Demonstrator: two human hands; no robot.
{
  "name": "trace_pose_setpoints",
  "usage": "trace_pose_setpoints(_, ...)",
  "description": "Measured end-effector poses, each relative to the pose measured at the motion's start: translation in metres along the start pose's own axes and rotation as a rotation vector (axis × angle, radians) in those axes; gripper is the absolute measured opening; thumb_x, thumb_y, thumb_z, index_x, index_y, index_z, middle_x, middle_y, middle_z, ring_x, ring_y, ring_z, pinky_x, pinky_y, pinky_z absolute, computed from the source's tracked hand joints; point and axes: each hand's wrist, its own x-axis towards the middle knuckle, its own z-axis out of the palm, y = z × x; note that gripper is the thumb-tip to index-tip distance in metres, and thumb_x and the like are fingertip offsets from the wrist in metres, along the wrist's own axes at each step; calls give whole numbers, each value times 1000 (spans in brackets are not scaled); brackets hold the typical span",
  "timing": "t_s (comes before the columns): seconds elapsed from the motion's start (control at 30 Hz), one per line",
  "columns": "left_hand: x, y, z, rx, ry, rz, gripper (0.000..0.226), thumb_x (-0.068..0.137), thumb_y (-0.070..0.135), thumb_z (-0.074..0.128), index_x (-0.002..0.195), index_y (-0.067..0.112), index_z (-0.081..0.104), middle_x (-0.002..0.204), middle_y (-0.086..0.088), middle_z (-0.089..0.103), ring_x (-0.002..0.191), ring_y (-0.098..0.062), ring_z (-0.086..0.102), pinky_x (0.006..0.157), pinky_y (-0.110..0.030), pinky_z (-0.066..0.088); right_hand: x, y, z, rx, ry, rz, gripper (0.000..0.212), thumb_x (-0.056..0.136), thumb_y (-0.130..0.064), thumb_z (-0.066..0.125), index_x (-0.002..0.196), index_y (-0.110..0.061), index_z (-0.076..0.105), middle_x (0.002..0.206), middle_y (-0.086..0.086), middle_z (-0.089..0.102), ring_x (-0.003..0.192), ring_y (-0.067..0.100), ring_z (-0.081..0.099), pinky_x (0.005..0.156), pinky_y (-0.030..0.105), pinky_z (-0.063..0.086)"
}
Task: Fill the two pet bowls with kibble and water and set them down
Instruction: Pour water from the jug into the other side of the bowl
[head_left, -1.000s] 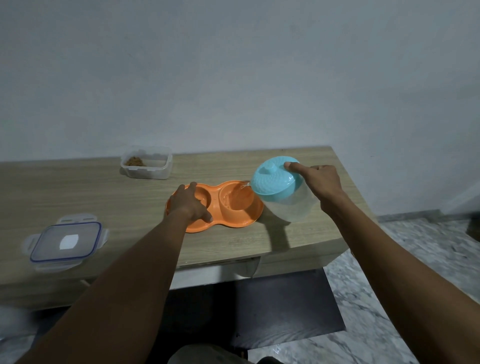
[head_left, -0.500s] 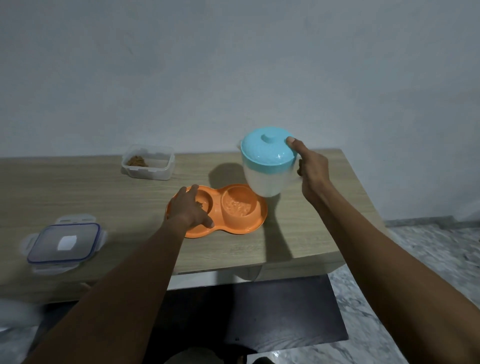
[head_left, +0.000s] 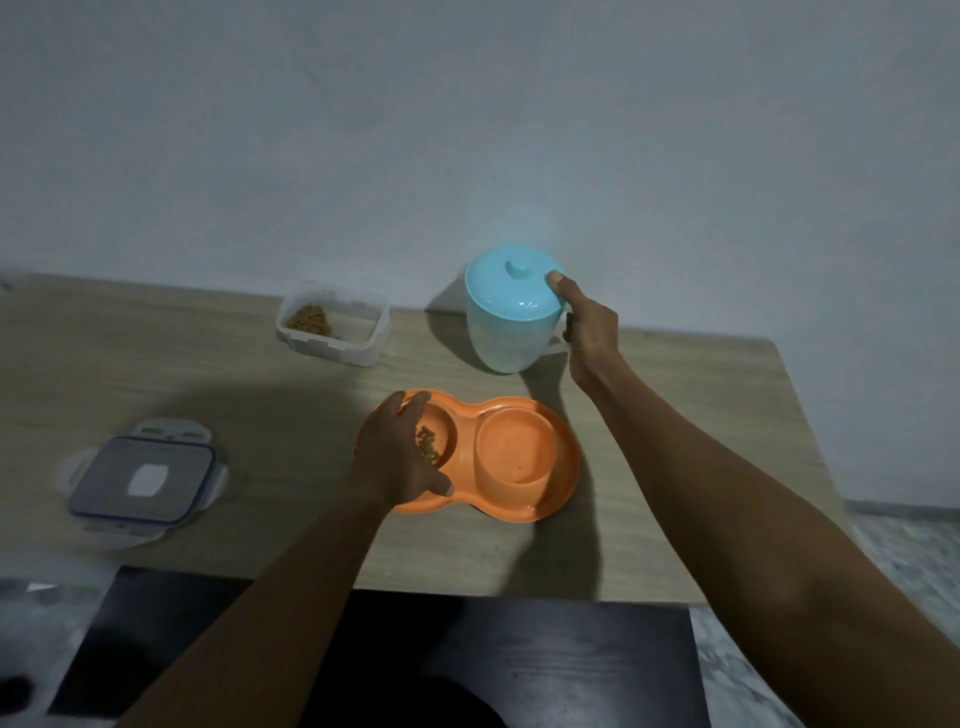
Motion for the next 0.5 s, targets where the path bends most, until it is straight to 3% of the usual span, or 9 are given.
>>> trace_pose_setpoints(0.07, 0, 0, 0, 8, 9, -11, 131, 47, 40, 95, 155, 22, 24, 162, -11, 19, 147, -31, 22, 115, -42, 26, 9, 5, 5, -15, -41, -7, 48, 68, -53, 81, 93, -12, 76, 95, -2, 72, 88, 17, 61, 73, 31, 47)
trace_pose_setpoints(0.13, 1, -1, 1, 7, 19, -14, 132, 45, 40, 95, 155, 23, 24, 162, -10, 19, 147, -30, 23, 115, -41, 27, 11, 6, 10, -29, -49, -31, 73, 64, -57, 79, 104, 3, 73, 88, 2, 68, 78, 15, 56, 70, 33, 44)
trace_pose_setpoints(0.2, 1, -2, 2, -8, 16, -22, 133, 45, 40, 96, 155, 23, 23, 162, -9, 17, 147, -31, 21, 116, -43, 27, 13, 7, 12, -84, -37, -75, 77, 66, -62, 77, 95, 9, 68, 80, 8, 54, 66, 14, 44, 67, 36, 38)
trace_pose_setpoints(0.23, 1, -3, 3, -15, 11, -30, 134, 44, 41, 96, 155, 24, 23, 163, -9, 16, 147, -32, 20, 116, -44, 27, 10, 7, 13, -113, -31, -89, 69, 71, -62, 76, 90, 3, 64, 81, 9, 51, 66, 14, 43, 67, 37, 38)
trace_pose_setpoints(0.3, 0, -4, 4, -2, 15, -38, 134, 44, 43, 95, 155, 25, 21, 163, -8, 13, 147, -34, 18, 116, -46, 25, 1, 11, 12, -147, -27, -112, 58, 82, -63, 69, 99, -10, 55, 93, 6, 56, 79, 14, 53, 76, 34, 45)
trace_pose_setpoints(0.37, -2, -3, 4, 45, 15, -56, 133, 46, 49, 92, 155, 30, 18, 164, -5, 8, 149, -34, 12, 117, -51, 18, -12, 27, 7, -170, 15, -64, 66, 80, -74, 63, 118, -22, 47, 119, 3, 58, 103, 16, 59, 95, 39, 50)
trace_pose_setpoints(0.43, -4, -1, 5, 99, -5, -88, 130, 50, 55, 87, 155, 36, 12, 165, -2, 0, 151, -34, 0, 117, -58, 5, -27, 51, -3, -283, 82, 4, 80, 69, -87, 58, 127, -33, 44, 135, 5, 54, 124, 25, 54, 109, 53, 41)
trace_pose_setpoints(0.5, -6, -1, 5, 133, -3, -79, 130, 52, 62, 83, 155, 39, 7, 166, -1, -6, 151, -35, -8, 116, -63, -1, -51, 73, -15, -464, 113, 51, 77, 72, -85, 52, 131, -35, 49, 140, 7, 55, 131, 31, 50, 112, 59, 35)
